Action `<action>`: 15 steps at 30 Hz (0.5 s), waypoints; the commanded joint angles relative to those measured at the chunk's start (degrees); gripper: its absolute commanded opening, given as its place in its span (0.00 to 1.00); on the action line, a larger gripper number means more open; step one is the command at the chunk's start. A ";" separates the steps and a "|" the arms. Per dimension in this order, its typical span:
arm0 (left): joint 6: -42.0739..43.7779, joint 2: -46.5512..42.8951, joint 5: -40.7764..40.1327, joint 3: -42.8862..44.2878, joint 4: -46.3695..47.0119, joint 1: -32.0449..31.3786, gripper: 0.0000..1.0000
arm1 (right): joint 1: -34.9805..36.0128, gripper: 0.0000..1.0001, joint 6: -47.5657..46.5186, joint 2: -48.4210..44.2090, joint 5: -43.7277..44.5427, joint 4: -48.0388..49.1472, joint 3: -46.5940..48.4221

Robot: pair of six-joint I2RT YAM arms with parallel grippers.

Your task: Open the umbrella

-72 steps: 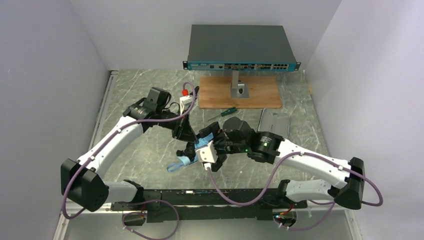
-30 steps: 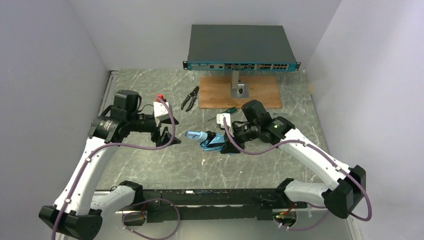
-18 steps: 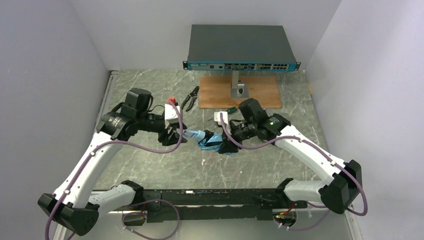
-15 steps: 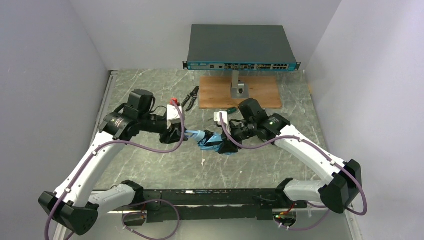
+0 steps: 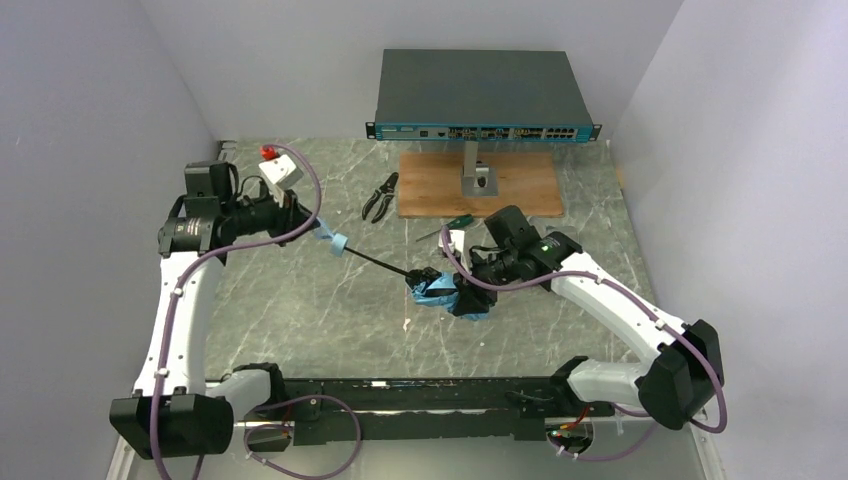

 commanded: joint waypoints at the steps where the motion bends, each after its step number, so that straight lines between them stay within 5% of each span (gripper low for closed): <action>1: -1.78 -2.33 -5.01 1.21 8.14 1.23 0.50 | -0.30 0.00 3.98 0.94 -5.93 0.82 2.75; 5: -2.46 -6.78 -8.61 -2.59 13.54 0.33 0.75 | -0.56 0.00 8.31 2.74 -8.04 3.19 4.42; 15: 4.52 -14.48 -30.91 -12.43 21.22 -19.10 0.78 | -0.64 0.00 11.92 7.90 -11.75 2.85 7.75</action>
